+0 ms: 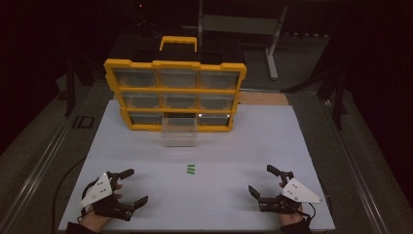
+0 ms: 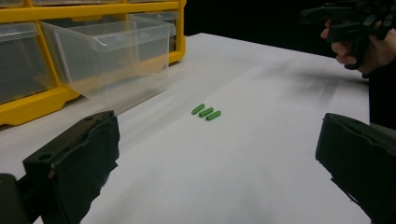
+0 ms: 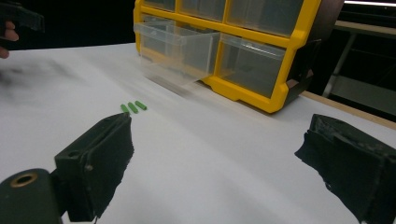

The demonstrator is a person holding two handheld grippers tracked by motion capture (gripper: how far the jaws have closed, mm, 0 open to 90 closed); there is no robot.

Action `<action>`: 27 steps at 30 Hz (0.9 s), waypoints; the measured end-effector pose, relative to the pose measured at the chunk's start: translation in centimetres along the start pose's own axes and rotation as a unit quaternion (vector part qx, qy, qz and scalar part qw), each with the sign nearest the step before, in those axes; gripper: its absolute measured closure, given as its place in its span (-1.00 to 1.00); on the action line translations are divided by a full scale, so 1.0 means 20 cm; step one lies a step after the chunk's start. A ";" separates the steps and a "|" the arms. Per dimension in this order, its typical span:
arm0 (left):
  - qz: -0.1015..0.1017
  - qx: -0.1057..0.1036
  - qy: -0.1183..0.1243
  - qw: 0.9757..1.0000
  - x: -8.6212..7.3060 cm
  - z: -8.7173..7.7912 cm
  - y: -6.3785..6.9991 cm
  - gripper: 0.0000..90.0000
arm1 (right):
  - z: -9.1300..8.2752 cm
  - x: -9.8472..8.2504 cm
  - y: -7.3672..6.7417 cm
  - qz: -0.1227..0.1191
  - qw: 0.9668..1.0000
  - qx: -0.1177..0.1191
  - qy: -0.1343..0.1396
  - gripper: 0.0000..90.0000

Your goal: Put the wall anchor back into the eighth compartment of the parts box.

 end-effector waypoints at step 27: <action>0.020 -0.074 -0.021 0.997 0.44 0.17 0.03 -1.00 | 0.00 0.02 -0.02 -0.001 1.000 0.010 0.007 -0.82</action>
Point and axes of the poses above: each handheld gripper's, and its own axes: z roughly forward along the jaws, x roughly out of its top, y roughly to its right, the point moved 9 cm from there along z, roughly forward along the jaws, and after that the axes turned 2 degrees about z, right-handed, at the moved point
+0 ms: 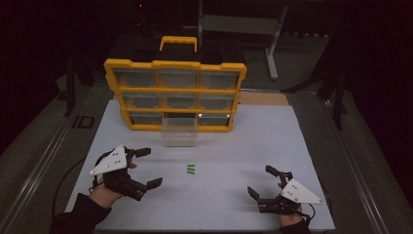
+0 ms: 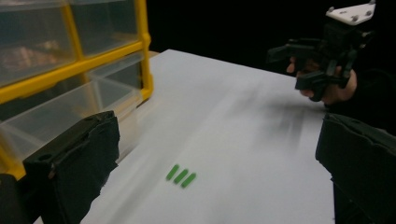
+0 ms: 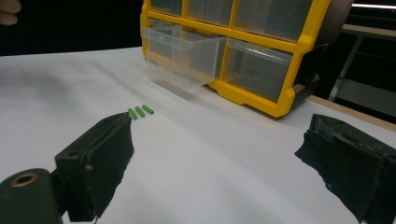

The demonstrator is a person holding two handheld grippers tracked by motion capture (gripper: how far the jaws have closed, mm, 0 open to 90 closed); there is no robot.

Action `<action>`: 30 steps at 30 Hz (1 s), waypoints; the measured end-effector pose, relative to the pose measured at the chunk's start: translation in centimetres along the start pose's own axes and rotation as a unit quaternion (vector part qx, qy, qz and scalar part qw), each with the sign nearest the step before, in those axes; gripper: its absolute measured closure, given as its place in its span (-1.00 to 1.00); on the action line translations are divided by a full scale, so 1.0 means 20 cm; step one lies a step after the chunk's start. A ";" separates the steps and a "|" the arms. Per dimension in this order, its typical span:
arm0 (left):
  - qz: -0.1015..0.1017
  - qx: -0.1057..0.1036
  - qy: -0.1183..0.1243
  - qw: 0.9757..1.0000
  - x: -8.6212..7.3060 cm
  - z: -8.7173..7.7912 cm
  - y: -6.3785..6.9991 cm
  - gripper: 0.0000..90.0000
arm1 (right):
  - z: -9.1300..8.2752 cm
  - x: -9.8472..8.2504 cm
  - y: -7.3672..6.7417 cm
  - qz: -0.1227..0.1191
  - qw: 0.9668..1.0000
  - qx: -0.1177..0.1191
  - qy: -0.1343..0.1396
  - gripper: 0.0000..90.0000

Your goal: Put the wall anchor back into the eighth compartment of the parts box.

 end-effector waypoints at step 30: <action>0.029 -0.068 -0.035 0.997 0.10 0.43 0.02 -0.92 | 0.01 0.00 -0.01 0.003 1.000 0.009 -0.001 -0.82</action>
Point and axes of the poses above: each handheld gripper's, and its own axes: z roughly forward along the jaws, x roughly out of its top, y roughly to its right, the point moved 9 cm from there along z, roughly forward along the jaws, and after that the axes turned 2 degrees about z, right-handed, at the moved point
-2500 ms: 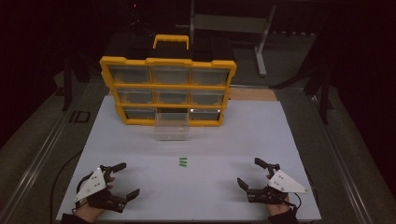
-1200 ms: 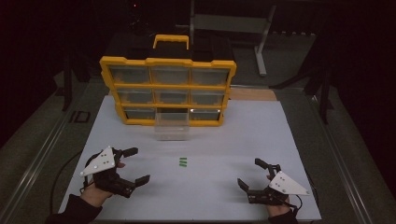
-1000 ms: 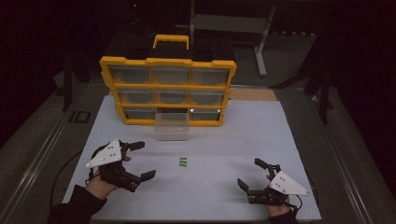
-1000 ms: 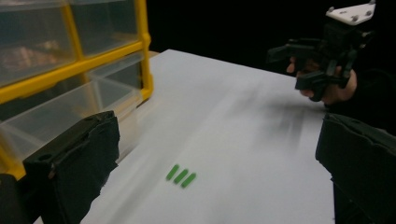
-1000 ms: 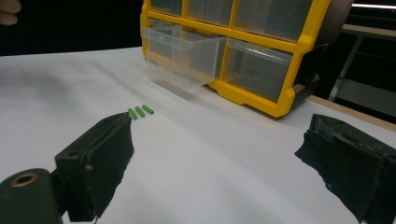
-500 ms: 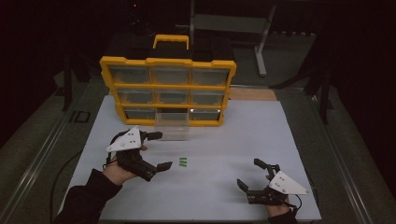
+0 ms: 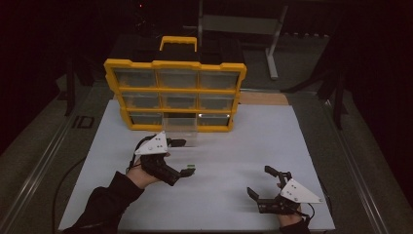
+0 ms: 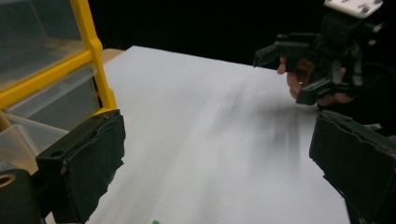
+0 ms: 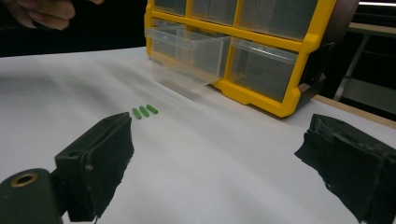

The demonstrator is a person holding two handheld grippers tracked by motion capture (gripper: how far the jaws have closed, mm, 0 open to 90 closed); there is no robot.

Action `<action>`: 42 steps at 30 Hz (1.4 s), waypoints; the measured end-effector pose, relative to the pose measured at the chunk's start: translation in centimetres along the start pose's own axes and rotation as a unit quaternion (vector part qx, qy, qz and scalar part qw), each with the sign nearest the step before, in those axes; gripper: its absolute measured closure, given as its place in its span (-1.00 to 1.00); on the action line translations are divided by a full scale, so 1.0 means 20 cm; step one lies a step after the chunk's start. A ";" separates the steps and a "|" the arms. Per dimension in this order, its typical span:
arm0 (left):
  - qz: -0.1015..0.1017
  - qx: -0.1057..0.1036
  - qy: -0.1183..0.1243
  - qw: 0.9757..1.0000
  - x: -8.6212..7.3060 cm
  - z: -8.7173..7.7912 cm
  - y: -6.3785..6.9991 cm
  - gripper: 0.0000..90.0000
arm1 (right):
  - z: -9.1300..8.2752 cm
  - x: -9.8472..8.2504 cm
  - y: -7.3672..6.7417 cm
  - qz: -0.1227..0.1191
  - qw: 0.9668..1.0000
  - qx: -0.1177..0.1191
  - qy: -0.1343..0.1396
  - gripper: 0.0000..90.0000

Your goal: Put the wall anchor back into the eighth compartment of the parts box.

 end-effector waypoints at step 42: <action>-0.061 0.017 -0.177 0.982 -0.52 0.29 -0.25 0.58 | 0.01 -0.01 0.00 0.003 1.000 0.009 -0.005 -0.82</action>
Point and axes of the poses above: each handheld gripper's, and its own axes: z roughly forward along the jaws, x roughly out of its top, y roughly to its right, the point moved 9 cm from there along z, roughly forward along the jaws, and after that the axes turned 2 degrees about z, right-handed, at the moved point
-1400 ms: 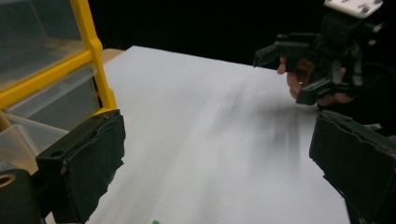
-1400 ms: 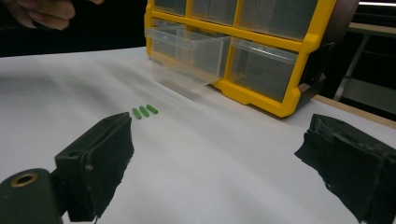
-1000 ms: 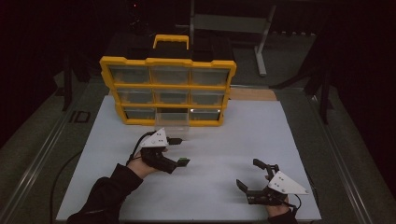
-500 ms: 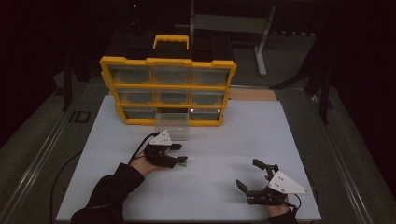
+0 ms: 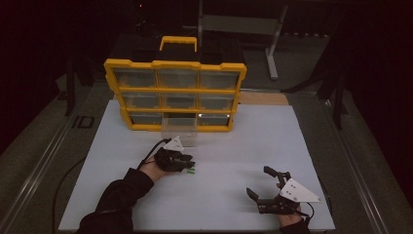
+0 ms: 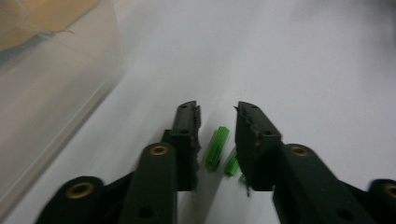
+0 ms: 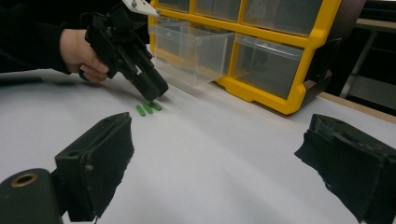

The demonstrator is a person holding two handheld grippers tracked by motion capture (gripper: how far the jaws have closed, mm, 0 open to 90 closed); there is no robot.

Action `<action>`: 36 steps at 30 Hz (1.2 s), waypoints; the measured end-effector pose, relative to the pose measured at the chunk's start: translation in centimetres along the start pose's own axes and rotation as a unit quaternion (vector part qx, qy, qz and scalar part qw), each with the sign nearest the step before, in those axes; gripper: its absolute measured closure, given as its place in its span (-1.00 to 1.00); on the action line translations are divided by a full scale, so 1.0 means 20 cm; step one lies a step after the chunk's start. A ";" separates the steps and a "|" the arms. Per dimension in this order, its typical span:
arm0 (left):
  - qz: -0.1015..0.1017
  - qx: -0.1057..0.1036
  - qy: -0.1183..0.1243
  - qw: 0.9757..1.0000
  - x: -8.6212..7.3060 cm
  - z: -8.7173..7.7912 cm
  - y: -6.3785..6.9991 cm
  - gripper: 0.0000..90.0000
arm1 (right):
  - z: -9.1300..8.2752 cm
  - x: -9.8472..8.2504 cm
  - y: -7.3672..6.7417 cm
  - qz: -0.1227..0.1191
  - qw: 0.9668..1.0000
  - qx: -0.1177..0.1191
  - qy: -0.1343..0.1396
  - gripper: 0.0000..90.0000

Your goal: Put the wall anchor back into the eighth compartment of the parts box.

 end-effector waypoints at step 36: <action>0.079 -0.036 -0.029 0.996 0.08 -0.19 0.04 0.87 | -0.01 0.01 0.02 -0.011 1.000 -0.013 0.009 -0.82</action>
Point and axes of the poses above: each handheld gripper's, and its own axes: z roughly forward along the jaws, x roughly out of its top, y roughly to its right, the point moved 9 cm from there along z, roughly forward along the jaws, and after that the axes turned 2 degrees about z, right-handed, at the moved point
